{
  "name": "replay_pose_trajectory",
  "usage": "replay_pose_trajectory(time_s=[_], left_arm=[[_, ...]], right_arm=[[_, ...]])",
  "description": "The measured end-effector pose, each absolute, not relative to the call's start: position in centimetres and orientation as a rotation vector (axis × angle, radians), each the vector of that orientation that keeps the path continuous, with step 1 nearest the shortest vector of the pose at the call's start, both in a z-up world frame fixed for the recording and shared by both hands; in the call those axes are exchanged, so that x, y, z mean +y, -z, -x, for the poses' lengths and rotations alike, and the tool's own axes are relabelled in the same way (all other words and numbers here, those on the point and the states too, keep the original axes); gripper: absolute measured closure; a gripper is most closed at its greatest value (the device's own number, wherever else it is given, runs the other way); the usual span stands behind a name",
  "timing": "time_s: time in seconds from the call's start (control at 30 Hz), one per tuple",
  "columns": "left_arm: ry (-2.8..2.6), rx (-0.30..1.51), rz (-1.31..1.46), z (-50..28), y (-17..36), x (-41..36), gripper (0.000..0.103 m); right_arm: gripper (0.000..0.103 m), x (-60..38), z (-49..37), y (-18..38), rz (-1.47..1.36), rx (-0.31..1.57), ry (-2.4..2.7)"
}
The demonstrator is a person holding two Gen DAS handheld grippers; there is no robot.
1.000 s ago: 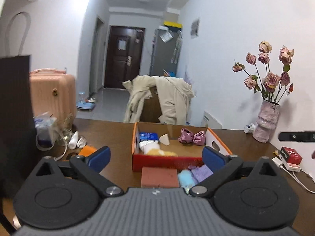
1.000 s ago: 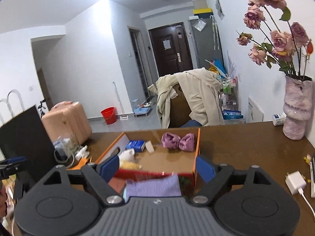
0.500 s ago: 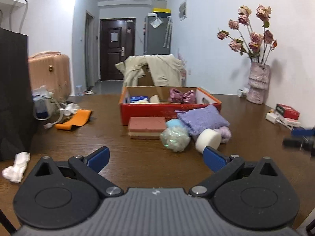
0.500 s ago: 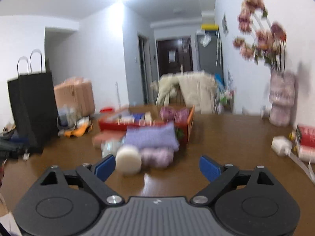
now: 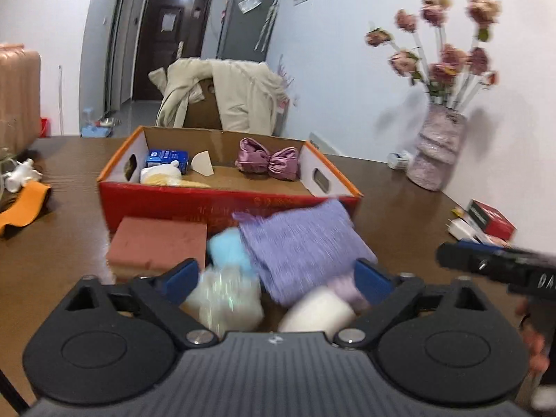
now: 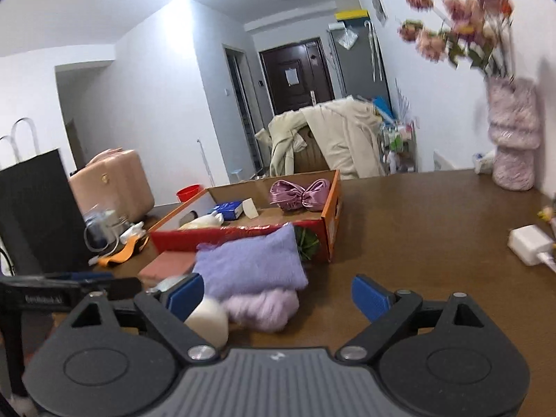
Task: Organize soft objects
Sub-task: 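Grasp the purple knit pouch with both grippers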
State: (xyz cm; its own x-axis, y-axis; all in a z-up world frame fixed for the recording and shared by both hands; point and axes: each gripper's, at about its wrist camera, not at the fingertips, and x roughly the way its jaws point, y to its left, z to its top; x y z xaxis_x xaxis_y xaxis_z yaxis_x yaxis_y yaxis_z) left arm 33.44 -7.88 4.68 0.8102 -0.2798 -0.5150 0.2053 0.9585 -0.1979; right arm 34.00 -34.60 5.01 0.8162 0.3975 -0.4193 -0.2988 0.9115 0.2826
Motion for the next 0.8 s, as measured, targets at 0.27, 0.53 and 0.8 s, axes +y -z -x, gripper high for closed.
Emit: replay_pose_trajectory(time_s=[0.27, 0.53, 0.8], left_arm=[[0.315, 0.679, 0.213, -40.7, -0.8, -7.7, 0.041], [0.372, 0.620, 0.194, -39.9, -0.2, -7.5, 0.071], [0.388, 0.586, 0.232, -39.6, -0.6, -7.1, 0.099]], right_arm=[[0.023, -32.6, -44.1, 0.1, -0.304, 0.527, -0.379], [0.057, -33.6, -44.6, 1.8, -0.455, 0.586, -0.476], [0.082, -32.8, -43.2, 0.9, -0.381, 0.548, -0.504]])
